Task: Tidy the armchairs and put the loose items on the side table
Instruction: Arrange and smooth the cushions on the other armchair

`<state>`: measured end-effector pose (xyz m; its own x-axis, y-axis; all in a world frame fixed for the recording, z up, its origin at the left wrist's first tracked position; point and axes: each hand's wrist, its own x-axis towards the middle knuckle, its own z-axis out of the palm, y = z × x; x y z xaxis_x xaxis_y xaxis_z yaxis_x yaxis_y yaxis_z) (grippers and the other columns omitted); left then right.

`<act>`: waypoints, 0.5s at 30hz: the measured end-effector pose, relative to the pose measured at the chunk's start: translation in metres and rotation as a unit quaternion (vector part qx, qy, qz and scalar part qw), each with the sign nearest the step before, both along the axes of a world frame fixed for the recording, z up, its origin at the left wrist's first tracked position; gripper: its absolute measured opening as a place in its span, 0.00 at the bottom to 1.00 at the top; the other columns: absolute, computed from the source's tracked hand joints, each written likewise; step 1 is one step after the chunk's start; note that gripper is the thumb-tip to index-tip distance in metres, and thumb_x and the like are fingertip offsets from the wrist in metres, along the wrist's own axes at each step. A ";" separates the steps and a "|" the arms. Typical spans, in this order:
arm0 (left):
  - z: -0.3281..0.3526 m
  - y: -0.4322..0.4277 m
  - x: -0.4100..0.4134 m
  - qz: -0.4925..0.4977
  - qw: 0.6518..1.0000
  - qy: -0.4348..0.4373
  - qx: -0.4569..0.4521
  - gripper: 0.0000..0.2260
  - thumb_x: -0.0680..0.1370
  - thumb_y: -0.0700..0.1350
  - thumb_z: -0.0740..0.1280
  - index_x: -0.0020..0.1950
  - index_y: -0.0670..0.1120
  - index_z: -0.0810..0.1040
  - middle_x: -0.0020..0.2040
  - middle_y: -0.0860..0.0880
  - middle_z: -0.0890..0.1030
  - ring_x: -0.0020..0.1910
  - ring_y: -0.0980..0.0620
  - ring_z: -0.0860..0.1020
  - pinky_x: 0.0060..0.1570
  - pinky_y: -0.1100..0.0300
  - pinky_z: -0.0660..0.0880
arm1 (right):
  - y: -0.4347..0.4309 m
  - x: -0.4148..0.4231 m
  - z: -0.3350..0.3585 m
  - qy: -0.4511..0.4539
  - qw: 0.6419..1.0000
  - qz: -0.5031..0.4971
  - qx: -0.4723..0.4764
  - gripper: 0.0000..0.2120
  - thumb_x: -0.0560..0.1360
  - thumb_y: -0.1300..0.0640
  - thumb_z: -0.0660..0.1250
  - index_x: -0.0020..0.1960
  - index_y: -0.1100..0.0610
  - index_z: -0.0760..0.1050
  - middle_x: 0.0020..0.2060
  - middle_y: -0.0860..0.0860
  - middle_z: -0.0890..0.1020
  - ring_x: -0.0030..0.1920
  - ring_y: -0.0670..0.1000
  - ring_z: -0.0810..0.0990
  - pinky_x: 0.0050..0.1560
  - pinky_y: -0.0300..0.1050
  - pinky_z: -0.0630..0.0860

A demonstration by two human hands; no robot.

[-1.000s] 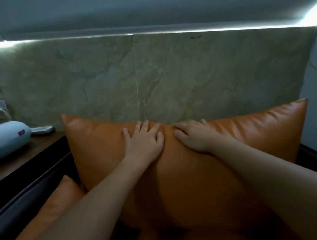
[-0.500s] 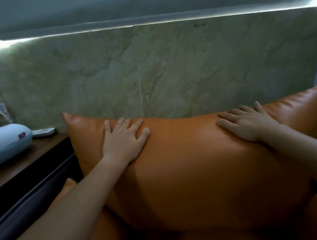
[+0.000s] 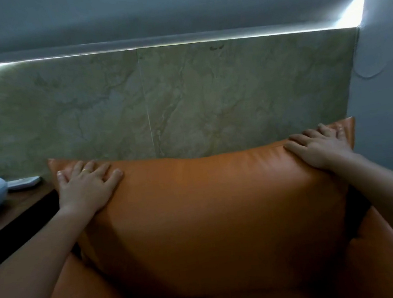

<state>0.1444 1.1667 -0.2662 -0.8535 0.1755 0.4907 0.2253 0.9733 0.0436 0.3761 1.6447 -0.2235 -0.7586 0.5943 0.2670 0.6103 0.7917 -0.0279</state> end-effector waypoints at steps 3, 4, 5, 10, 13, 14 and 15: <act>0.000 -0.005 -0.001 0.015 1.000 -0.008 0.021 0.33 0.76 0.72 0.43 0.76 0.59 0.66 0.78 0.48 0.64 0.78 0.43 0.57 0.74 0.37 0.50 | 0.011 0.006 -0.001 0.028 0.999 -0.024 -0.010 0.32 0.78 0.29 0.41 0.78 0.38 0.59 0.81 0.49 0.56 0.81 0.57 0.46 0.77 0.64 0.39; 0.000 -0.006 0.000 0.016 0.999 -0.011 0.027 0.33 0.76 0.72 0.43 0.76 0.59 0.65 0.79 0.48 0.63 0.78 0.43 0.56 0.74 0.38 0.50 | 0.013 0.008 -0.003 0.037 0.999 -0.029 -0.013 0.32 0.78 0.29 0.42 0.78 0.39 0.59 0.81 0.50 0.55 0.81 0.57 0.46 0.78 0.63 0.39; 0.000 -0.007 0.001 0.015 0.999 -0.014 0.030 0.33 0.77 0.71 0.44 0.76 0.59 0.65 0.79 0.47 0.62 0.79 0.43 0.56 0.75 0.39 0.50 | 0.015 0.012 -0.005 0.044 0.998 -0.031 -0.017 0.33 0.78 0.29 0.42 0.78 0.39 0.58 0.81 0.50 0.54 0.81 0.56 0.46 0.78 0.63 0.39; 0.003 -0.041 0.005 0.029 0.998 -0.036 0.033 0.32 0.78 0.70 0.45 0.79 0.58 0.59 0.81 0.51 0.56 0.80 0.48 0.53 0.73 0.37 0.53 | 0.025 0.034 -0.009 0.052 0.996 -0.048 -0.046 0.34 0.77 0.29 0.43 0.80 0.40 0.52 0.82 0.47 0.48 0.81 0.52 0.41 0.77 0.65 0.39; 0.005 -0.054 0.021 0.031 0.996 -0.068 0.055 0.32 0.79 0.68 0.47 0.80 0.56 0.55 0.82 0.51 0.51 0.81 0.48 0.49 0.74 0.36 0.53 | 0.004 0.044 -0.010 0.062 0.993 -0.078 -0.063 0.33 0.80 0.34 0.43 0.82 0.46 0.49 0.82 0.51 0.44 0.81 0.56 0.41 0.78 0.65 0.40; 0.003 -0.056 0.030 0.025 0.995 -0.076 0.064 0.31 0.80 0.67 0.48 0.81 0.55 0.54 0.82 0.50 0.50 0.81 0.48 0.49 0.74 0.37 0.53 | -0.015 0.045 -0.013 0.074 0.992 -0.074 -0.065 0.33 0.81 0.36 0.44 0.82 0.49 0.49 0.82 0.53 0.44 0.81 0.57 0.41 0.78 0.64 0.41; -0.001 -0.057 0.039 0.012 0.996 -0.064 0.064 0.31 0.80 0.66 0.49 0.81 0.54 0.54 0.82 0.50 0.50 0.81 0.48 0.49 0.73 0.37 0.54 | -0.040 0.045 -0.020 0.081 0.994 -0.055 -0.055 0.33 0.81 0.37 0.44 0.82 0.50 0.49 0.82 0.54 0.45 0.81 0.57 0.42 0.78 0.64 0.42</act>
<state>0.1837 1.1099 -0.2668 -0.9134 0.0976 0.3953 0.1867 0.9631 0.1937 0.4207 1.6051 -0.2435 -0.6391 0.7039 0.3101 0.6738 0.7068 -0.2155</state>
